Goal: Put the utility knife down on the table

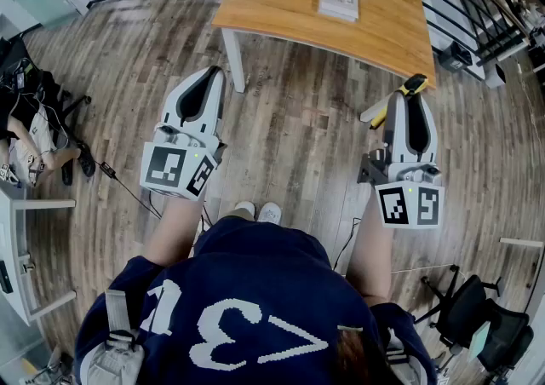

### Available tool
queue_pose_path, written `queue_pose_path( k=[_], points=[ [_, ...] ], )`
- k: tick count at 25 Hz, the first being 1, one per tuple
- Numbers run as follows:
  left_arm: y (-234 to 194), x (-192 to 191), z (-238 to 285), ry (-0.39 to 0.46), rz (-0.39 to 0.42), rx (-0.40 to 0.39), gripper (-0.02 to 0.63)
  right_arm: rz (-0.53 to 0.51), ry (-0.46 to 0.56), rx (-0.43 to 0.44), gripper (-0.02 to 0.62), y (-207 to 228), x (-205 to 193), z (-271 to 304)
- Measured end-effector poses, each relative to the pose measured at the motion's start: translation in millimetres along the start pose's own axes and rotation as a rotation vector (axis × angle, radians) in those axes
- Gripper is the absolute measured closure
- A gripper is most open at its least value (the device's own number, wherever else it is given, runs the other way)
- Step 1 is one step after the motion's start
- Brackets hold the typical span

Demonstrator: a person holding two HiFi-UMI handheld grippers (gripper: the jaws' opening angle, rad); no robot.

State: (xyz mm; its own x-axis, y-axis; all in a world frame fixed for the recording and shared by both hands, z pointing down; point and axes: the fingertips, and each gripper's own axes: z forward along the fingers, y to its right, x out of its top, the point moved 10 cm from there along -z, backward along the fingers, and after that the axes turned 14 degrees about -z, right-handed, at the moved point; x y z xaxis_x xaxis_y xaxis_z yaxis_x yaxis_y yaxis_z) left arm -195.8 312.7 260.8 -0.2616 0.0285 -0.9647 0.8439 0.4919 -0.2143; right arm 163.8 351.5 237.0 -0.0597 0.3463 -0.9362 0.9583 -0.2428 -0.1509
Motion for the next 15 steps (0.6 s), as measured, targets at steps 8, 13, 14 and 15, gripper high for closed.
queue_pose_path(
  k=[8,13,14,15],
  points=[
    [9.1,-2.2,4.7,0.002,0.003,0.006,0.578,0.054,-0.003,0.032,0.471,13.6,0.8,3.3],
    [6.9,-6.0,14.6,-0.015,0.003,0.016,0.578,0.074,-0.009,0.039,0.471,19.3,-7.6,12.6],
    [5.5,-7.2,18.0,-0.016,0.003,0.017,0.578,0.075,-0.013,0.042,0.471,20.3,-10.0,15.8],
    [3.9,-8.6,22.3,-0.018,0.003,0.016,0.578,0.076,-0.016,0.044,0.471,21.5,-12.5,19.3]
  ],
)
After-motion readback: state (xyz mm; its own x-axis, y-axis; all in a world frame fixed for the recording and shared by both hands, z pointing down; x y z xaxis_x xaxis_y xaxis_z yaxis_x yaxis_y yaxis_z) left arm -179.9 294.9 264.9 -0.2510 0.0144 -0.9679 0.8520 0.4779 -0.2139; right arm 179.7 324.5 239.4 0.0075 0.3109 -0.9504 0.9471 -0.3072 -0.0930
